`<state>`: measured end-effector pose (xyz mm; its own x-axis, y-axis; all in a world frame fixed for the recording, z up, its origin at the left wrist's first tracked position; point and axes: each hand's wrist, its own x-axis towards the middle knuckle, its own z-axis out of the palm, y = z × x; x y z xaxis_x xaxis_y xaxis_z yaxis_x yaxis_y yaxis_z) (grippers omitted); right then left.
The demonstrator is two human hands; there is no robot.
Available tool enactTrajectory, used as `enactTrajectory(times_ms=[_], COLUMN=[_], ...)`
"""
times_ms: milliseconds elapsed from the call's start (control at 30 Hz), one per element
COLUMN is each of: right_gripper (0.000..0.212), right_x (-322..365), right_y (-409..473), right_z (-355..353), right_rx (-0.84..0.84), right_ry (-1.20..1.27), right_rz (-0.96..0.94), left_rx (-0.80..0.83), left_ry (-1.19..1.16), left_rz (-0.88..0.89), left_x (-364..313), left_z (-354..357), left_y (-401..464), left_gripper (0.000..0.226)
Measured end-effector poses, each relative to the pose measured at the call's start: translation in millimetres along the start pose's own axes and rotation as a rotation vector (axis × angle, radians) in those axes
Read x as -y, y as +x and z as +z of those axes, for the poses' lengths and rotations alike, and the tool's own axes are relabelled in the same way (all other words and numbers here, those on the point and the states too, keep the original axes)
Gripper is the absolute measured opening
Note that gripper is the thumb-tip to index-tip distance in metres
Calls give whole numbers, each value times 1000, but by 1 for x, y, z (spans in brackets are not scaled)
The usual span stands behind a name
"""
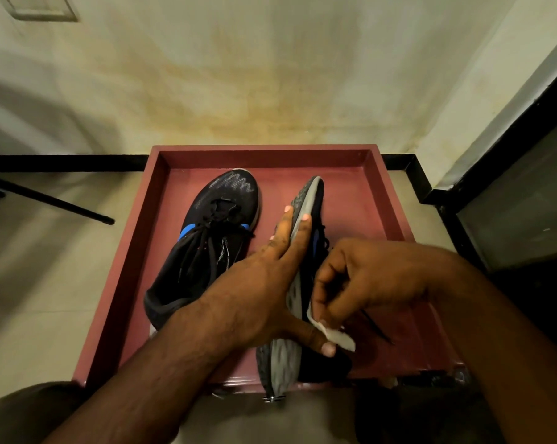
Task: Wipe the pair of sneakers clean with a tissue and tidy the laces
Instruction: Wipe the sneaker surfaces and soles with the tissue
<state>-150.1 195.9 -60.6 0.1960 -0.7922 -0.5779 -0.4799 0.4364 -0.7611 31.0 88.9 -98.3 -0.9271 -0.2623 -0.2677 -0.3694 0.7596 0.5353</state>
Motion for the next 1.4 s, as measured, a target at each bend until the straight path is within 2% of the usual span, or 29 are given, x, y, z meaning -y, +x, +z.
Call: enactTrajectory(times_ms=[33,133,167,200,333,367,400,433,533,600,700,800,900,1000,1133,1233,1300,1400], right_gripper=[11,9,12,13,8,9,10,11,9,8,8,12,16,20,33,17,10,10], right_x=[-1,-12,-13,-14,-8,-6,-6,-8,-19,-27,-33,-31,-32,-32,-23,-21,-25,-28], right_y=[3,16,18,18,2,-2,-4,-4,6,13,17,20,28,41,57,47,34,36], right_z=[0,-7,-9,-11,-7,-6,-7,-8,-17,-22,-24,-21,-23,-22,0,2,-4,-4], right_rx=[-94,-607,-667,-611,-51,10,-10,-116,-701,-989,-1143,-1220,-1309,-1273,-1036,-970,-876,-925], right_ry=[18,-77,-122,-124,-76,-85,-88,-68,115,297,456,455,395,391,322,173,218,430], right_rz=[-27,-43,-17,8,70,67,47,13,-105,-148,-186,-229,-196,-93,-75,-55,-45,-73], left_rx=[3,6,5,6,11,10,13,19,38,57,108,144,141,135,142,144,137,131], left_ry=[-7,-27,-24,-20,14,21,22,21,29,58,99,126,142,155,158,133,110,69], left_rz=[1,-5,-9,-10,-8,-12,-19,-24,-42,-63,-105,-126,-134,-121,-108,-114,-111,-110], left_x=[0,0,0,0,-1,-1,-1,-1,-1,0,0,1,-1,-2,0,0,-1,-1], left_z=[0,-2,-2,-2,-2,-2,-3,-3,-7,-10,-14,-16,-11,-5,-4,-4,-4,-4], left_y=[0,-1,-2,-2,-3,-3,-3,-3,-4,-6,-7,-8,-7,-4,0,0,0,0], left_gripper=[157,154,154,154,154,154,154,154,152,152,150,148,145,143,143,143,143,143])
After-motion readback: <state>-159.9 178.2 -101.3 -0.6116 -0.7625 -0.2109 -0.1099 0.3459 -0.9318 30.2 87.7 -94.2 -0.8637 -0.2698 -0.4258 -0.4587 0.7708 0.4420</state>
